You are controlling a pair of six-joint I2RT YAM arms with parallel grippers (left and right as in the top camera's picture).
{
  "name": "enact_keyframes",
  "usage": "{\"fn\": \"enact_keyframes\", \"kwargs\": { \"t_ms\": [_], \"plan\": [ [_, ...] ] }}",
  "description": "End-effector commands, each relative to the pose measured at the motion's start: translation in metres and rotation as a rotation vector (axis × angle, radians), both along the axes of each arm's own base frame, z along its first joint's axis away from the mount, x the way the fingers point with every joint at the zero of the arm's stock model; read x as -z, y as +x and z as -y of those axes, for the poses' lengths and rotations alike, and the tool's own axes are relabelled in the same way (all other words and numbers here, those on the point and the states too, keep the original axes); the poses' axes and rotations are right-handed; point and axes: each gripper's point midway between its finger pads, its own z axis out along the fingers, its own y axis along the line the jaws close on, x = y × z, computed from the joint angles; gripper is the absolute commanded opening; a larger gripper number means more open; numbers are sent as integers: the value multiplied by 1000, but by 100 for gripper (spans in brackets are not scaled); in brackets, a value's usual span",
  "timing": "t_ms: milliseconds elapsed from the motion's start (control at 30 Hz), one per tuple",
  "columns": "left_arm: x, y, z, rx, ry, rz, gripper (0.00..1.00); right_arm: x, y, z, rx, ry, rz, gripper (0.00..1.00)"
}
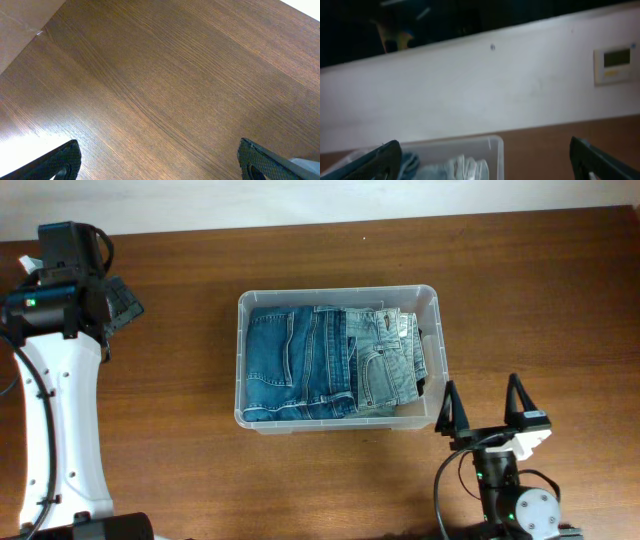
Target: Pack container
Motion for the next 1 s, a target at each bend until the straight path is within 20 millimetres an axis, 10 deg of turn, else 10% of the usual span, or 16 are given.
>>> {"fn": "enact_keyframes", "kwargs": {
  "t_ms": [0, 700, 967],
  "plan": [
    [-9, -2, -2, -7, 8, 23, 99, 10, 1, 8, 32, 24, -2, 98],
    [-9, -2, -2, -7, 8, 23, 99, 86, 8, 16, 75, -88, -275, 98],
    [-9, -2, -2, -7, 8, 23, 99, 86, 8, 15, 74, -88, -276, 98]
  ]
}}
